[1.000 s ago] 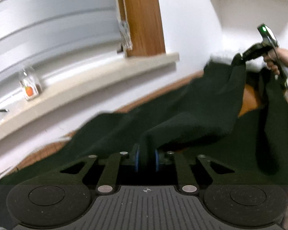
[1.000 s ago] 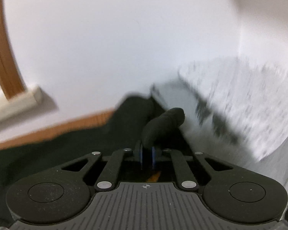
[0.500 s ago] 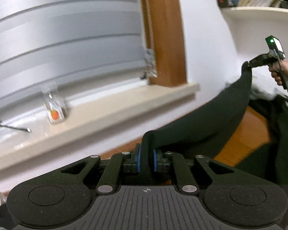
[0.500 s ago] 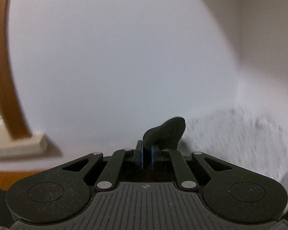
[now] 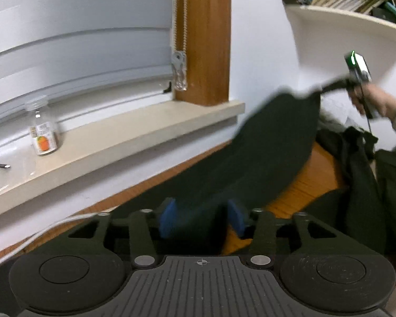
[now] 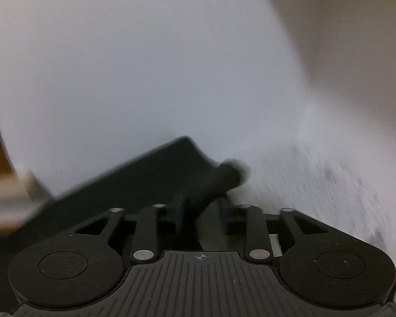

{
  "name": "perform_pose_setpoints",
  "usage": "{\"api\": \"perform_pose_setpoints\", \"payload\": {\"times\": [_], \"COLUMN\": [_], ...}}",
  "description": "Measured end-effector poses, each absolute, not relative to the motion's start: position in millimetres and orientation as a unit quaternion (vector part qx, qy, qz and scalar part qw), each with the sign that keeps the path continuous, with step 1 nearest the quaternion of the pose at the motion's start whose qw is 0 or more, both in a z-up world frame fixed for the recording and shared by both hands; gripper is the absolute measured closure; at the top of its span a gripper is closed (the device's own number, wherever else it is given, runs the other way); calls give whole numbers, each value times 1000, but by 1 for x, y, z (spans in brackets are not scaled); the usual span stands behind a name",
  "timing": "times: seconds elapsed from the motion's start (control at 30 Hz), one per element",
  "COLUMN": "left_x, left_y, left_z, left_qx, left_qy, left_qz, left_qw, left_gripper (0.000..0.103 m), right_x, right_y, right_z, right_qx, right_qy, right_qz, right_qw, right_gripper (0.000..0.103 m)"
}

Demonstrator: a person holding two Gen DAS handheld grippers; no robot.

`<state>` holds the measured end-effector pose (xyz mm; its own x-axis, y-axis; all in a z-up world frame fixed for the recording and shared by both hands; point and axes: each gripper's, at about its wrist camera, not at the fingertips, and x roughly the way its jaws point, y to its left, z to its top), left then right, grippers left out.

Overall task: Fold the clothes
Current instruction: 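Lay the sleeve across the hoodie and open the right tool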

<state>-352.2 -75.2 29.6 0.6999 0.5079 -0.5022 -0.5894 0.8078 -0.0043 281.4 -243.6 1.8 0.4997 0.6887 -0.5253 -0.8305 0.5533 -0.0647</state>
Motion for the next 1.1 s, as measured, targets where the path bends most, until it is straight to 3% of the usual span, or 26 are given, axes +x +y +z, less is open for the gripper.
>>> {"api": "perform_pose_setpoints", "payload": {"times": [0.27,0.6,0.83,1.0,1.03,1.1], "left_x": [-373,-439,-458,-447,-446,-446], "left_y": [-46,9,47,63,65,65], "left_z": [30,-14,-36,-46,-48,-49], "left_qx": [-89,-110,-86,-67,-71,-83], "left_qy": [242,305,370,369,363,345], "left_qz": [376,456,443,436,436,430], "left_qw": [890,829,812,818,821,830], "left_gripper": [26,26,25,23,27,68], "right_x": [243,107,91,96,97,97], "right_y": [-229,-192,-187,-187,-189,-190], "right_z": [-14,-71,-98,-102,-102,-102], "right_qx": [-152,-208,-235,-221,-220,-221], "right_qy": [207,204,208,225,226,224], "right_qz": [525,688,692,687,688,687], "right_qw": [811,664,650,654,654,655], "right_gripper": [56,56,55,54,54,54]}}
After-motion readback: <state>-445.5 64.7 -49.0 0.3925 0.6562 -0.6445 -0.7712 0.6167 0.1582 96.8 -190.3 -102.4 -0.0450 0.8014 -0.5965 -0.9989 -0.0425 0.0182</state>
